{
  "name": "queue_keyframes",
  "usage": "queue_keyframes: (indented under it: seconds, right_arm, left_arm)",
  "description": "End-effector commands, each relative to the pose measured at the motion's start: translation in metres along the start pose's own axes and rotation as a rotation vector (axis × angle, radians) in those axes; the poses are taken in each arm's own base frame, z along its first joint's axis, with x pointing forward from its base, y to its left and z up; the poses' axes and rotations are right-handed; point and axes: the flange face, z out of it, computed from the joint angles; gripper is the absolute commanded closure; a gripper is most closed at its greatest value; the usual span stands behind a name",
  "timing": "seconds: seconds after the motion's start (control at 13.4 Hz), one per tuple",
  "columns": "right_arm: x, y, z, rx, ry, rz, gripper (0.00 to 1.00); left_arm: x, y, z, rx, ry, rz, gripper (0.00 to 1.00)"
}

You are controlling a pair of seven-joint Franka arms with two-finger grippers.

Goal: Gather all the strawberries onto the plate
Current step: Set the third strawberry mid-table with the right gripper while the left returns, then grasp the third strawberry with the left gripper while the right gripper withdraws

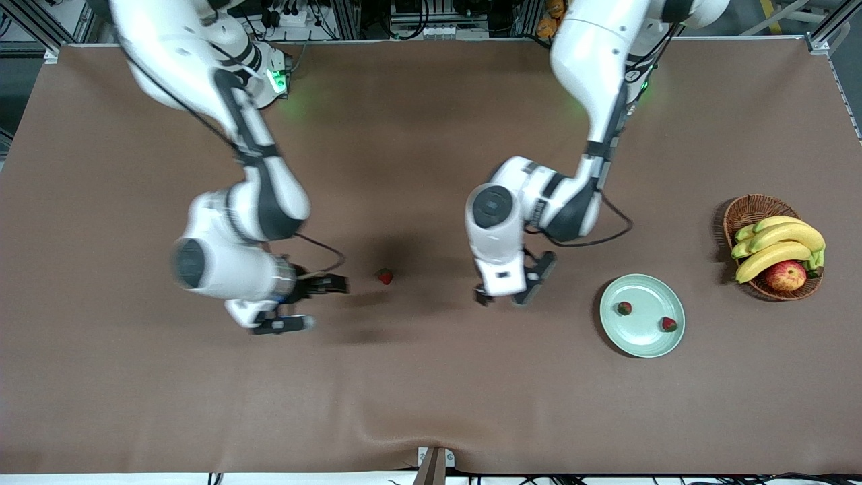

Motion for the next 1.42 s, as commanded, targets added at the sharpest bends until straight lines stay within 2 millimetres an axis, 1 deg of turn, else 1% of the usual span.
queue_keyframes:
  seconds: [0.0,0.07,0.15,0.22,0.37,0.45,0.52,0.6,0.67,0.75,0.82,0.89,1.04,1.12,1.19,1.27,1.34]
  right_arm:
    - [-0.019,0.039,-0.080,-0.028,-0.044,0.013,0.00]
    - [-0.023,0.046,-0.103,-0.097,-0.045,-0.008,0.00]
    - [-0.026,0.054,-0.119,-0.184,-0.059,-0.024,0.00]
    - [-0.030,0.056,-0.129,-0.252,-0.072,-0.042,0.00]
    - [-0.038,0.057,-0.159,-0.297,-0.037,-0.046,0.00]
    - [-0.041,0.070,-0.177,-0.296,-0.015,-0.024,0.00]
    - [-0.046,0.091,-0.194,-0.283,-0.014,0.012,0.00]
    - [-0.052,0.100,-0.208,-0.276,-0.013,0.033,0.00]
    - [-0.059,0.112,-0.219,-0.272,-0.026,0.055,0.00]
    - [-0.067,0.122,-0.232,-0.272,-0.034,0.077,0.00]
    - [-0.076,0.134,-0.245,-0.269,-0.036,0.100,0.00]
    - [-0.082,0.148,-0.258,-0.267,-0.027,0.124,0.00]
    - [-0.095,0.165,-0.281,-0.297,-0.015,0.154,0.00]
    - [-0.101,0.166,-0.290,-0.347,-0.009,0.155,0.00]
    - [-0.107,0.167,-0.300,-0.391,0.000,0.138,0.00]
    - [-0.114,0.166,-0.309,-0.393,-0.001,0.115,0.00]
    - [-0.122,0.172,-0.316,-0.388,-0.012,0.126,0.00]
  left_arm:
    - [-0.058,0.034,0.007,-0.146,0.040,0.084,0.00]
    - [-0.071,0.043,0.008,-0.214,0.047,0.111,0.00]
    - [-0.084,0.051,0.010,-0.281,0.051,0.137,0.00]
    - [-0.101,0.057,0.010,-0.337,0.056,0.193,0.00]
    - [-0.134,0.057,0.006,-0.381,0.073,0.358,0.00]
    - [-0.156,0.052,0.015,-0.373,0.080,0.434,0.00]
    - [-0.163,0.051,0.018,-0.378,0.104,0.478,0.00]
    - [-0.178,0.049,0.022,-0.387,0.133,0.525,0.00]
    - [-0.190,0.046,0.026,-0.384,0.160,0.567,0.00]
    - [-0.204,0.041,0.034,-0.377,0.171,0.597,0.00]
    - [-0.212,0.040,0.033,-0.379,0.172,0.610,0.00]
    - [-0.214,0.039,0.034,-0.378,0.179,0.617,0.00]
    - [-0.218,0.038,0.043,-0.368,0.228,0.661,0.00]
    - [-0.224,0.036,0.047,-0.364,0.246,0.686,0.00]
    - [-0.224,0.036,0.050,-0.361,0.253,0.692,0.00]
    - [-0.222,0.038,0.047,-0.366,0.257,0.690,0.00]
    - [-0.224,0.042,0.045,-0.380,0.267,0.693,0.00]
